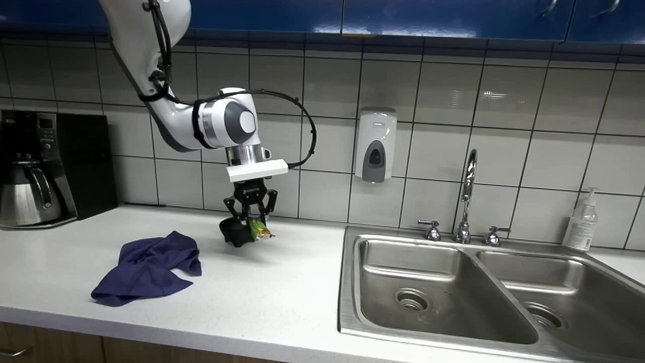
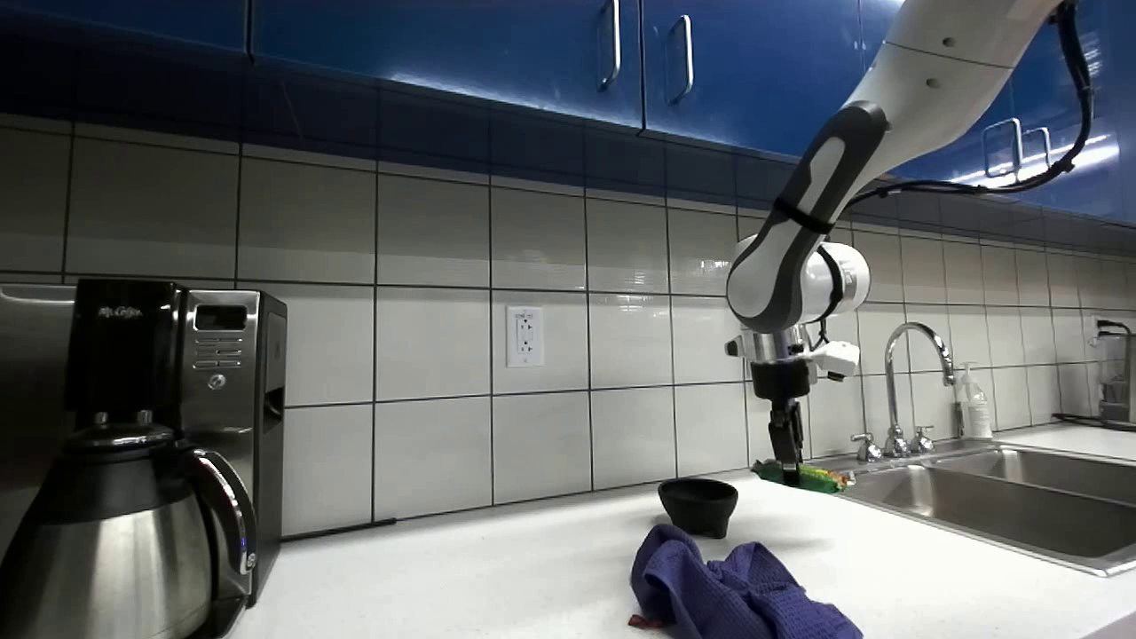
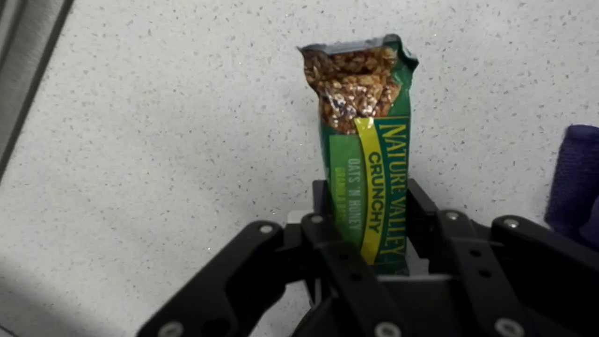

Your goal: Pick up the green snack bar and put it inside the black bowl

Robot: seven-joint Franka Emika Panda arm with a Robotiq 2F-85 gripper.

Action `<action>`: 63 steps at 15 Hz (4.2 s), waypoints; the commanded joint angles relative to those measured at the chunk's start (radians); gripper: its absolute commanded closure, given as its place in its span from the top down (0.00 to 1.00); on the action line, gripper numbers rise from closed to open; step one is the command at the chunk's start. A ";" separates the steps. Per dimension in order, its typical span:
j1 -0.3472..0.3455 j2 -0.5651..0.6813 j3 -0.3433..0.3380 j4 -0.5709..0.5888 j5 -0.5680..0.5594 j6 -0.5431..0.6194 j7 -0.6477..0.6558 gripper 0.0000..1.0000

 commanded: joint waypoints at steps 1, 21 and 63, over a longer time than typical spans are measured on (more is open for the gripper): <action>0.010 -0.014 0.010 0.035 -0.041 -0.054 0.070 0.16; 0.063 0.191 0.069 0.313 -0.026 -0.243 0.212 0.16; 0.016 0.198 0.091 0.304 0.088 -0.176 0.323 1.00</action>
